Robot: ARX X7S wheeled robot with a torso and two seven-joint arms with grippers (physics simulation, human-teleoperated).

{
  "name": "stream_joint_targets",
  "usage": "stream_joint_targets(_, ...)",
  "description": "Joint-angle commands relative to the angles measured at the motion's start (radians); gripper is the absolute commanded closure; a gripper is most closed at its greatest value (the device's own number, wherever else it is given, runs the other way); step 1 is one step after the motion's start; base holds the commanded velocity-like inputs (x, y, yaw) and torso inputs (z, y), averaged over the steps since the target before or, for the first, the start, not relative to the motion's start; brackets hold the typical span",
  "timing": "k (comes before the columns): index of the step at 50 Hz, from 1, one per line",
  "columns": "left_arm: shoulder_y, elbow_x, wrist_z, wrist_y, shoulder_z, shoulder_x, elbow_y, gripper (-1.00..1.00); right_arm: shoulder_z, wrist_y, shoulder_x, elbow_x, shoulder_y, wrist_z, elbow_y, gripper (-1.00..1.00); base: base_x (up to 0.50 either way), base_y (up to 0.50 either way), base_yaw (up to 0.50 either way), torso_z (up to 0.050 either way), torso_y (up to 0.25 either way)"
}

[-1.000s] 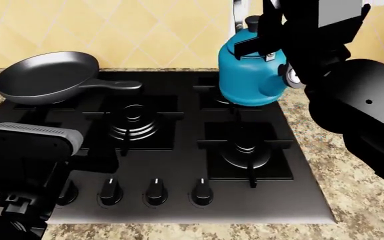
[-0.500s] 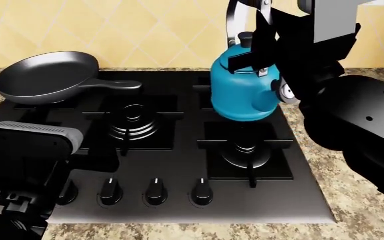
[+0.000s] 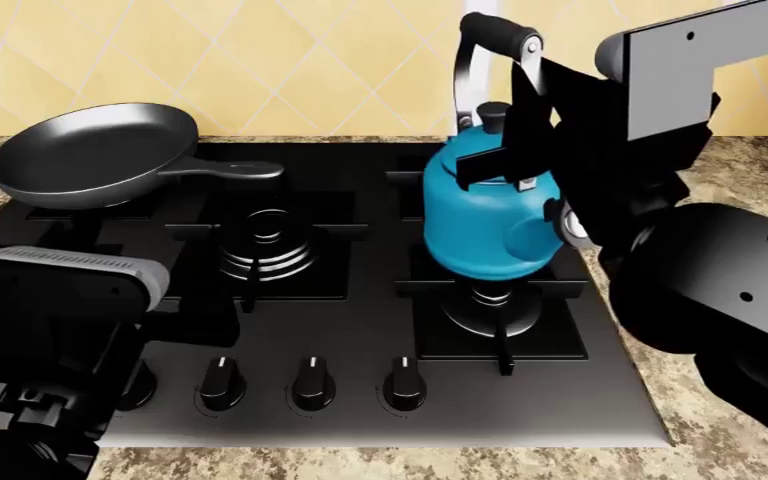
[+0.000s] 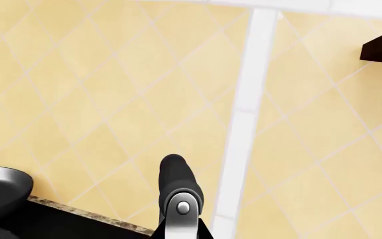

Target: Pick the kettle from the counter and place it on a stove burner. Then turn the burner on.

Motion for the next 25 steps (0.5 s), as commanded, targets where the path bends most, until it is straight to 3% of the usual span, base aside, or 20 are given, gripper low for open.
stream_joint_targets(1, 0.009, 0.010, 0.004, 0.014, 0.007, -0.002, -0.006, -1.00, 0.025, -0.033, 0.013, -0.048, -0.037, -0.002, -0.012, 1.00, 0.00, 0.00, 0.00, 0.000, 0.010)
stream_joint_targets(25, 0.015, 0.007, 0.003, 0.029, 0.006, -0.009, -0.014, -1.00, 0.013, -0.144, -0.013, -0.122, -0.137, -0.059, 0.086, 1.00, 0.00, 0.00, 0.00, 0.000, 0.001)
